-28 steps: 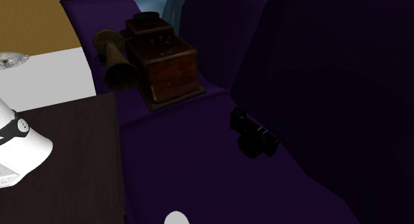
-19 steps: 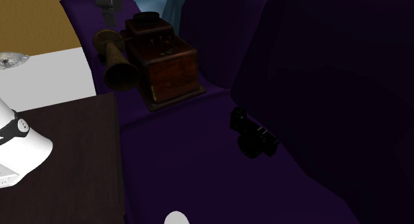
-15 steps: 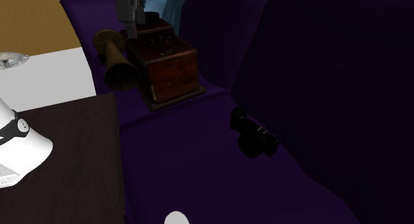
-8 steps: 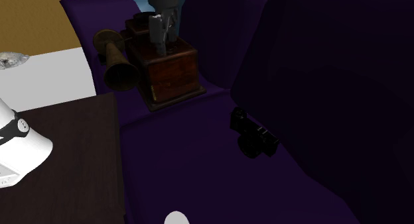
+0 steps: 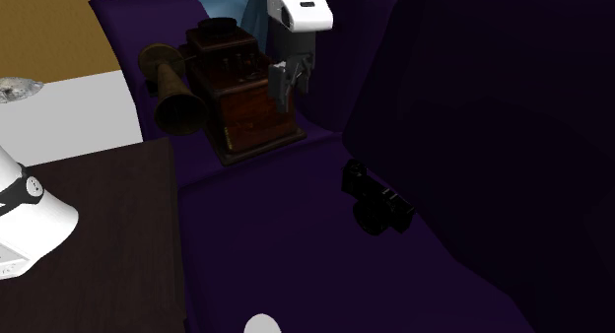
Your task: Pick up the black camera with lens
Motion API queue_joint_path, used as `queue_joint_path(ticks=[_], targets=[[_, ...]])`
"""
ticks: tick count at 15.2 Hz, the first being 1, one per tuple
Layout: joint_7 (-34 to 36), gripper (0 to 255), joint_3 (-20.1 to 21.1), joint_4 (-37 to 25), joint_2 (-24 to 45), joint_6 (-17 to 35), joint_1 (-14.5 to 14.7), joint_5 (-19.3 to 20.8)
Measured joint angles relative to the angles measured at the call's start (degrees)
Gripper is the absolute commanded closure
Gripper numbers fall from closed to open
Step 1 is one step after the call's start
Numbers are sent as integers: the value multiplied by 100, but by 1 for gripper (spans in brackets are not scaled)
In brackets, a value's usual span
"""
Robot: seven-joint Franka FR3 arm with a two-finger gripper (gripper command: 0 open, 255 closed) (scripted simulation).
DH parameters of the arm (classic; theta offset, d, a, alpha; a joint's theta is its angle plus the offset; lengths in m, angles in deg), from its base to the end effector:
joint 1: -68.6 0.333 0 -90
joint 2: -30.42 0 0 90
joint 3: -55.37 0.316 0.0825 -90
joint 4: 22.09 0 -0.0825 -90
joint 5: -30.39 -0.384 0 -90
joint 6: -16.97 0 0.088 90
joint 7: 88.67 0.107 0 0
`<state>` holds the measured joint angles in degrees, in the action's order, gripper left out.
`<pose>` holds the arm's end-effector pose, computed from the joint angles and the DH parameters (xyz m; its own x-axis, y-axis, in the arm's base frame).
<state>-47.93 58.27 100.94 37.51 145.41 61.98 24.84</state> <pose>0.5516 -0.0333 0.3427 0.6684 -0.7399 -0.0764 -0.7435 -0.6675 -0.0400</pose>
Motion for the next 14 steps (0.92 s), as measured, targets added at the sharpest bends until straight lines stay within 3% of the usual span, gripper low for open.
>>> queue_joint_path(ticks=[14], targets=[[1748,0,-625,-2251,2697,596,-187,-29]])
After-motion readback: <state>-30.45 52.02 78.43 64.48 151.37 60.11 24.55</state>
